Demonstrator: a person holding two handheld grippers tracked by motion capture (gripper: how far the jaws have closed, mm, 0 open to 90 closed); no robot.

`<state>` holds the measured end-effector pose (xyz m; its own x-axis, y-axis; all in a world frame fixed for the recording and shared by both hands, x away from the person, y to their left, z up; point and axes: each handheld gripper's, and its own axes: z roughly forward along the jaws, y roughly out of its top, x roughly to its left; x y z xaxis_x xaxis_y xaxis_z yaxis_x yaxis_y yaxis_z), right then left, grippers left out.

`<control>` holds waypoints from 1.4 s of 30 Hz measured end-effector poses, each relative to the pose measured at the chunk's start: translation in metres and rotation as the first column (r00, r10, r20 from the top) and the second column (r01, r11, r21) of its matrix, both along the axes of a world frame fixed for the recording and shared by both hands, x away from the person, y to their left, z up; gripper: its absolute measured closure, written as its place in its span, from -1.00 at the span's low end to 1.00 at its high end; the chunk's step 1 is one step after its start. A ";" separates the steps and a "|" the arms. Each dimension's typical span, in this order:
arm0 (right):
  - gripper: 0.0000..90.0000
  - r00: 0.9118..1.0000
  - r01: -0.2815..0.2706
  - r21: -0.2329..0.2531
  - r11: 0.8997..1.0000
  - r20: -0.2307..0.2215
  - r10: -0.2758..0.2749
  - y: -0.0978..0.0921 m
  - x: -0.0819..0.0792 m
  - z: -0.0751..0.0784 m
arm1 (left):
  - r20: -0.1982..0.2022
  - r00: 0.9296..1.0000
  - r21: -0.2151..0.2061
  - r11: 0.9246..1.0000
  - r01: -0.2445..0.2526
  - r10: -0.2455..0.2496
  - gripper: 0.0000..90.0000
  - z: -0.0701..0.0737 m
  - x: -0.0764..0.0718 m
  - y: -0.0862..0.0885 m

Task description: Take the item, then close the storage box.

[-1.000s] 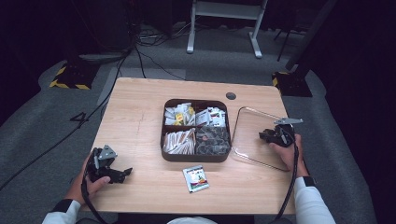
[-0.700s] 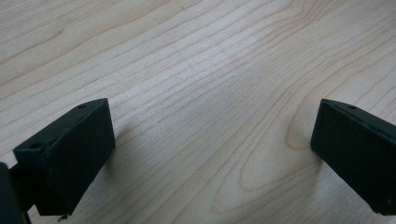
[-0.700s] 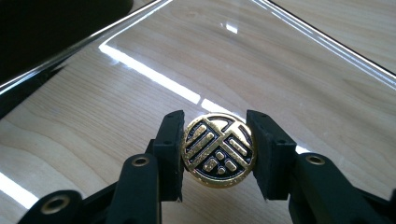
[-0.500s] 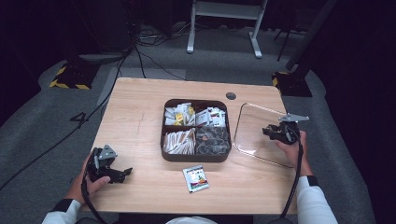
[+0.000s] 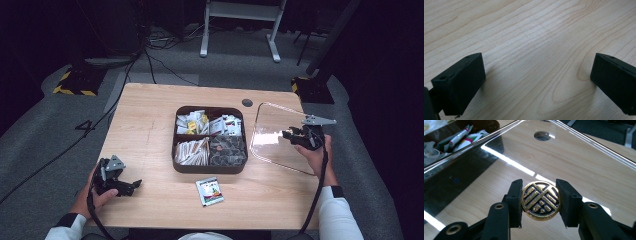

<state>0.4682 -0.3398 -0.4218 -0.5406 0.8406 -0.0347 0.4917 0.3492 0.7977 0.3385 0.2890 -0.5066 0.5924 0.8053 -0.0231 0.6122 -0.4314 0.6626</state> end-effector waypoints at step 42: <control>0.32 0.976 -0.218 -0.039 0.975 0.011 0.219 0.147 0.015 0.038 | 0.004 1.000 0.001 1.000 0.001 -0.001 -1.00 0.000 0.001 0.000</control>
<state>0.4836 -0.1931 -0.3836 -0.7101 0.7002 -0.0735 0.3881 0.4764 0.7889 0.3391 0.2888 -0.5067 0.5931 0.8049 -0.0197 0.6094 -0.4329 0.6643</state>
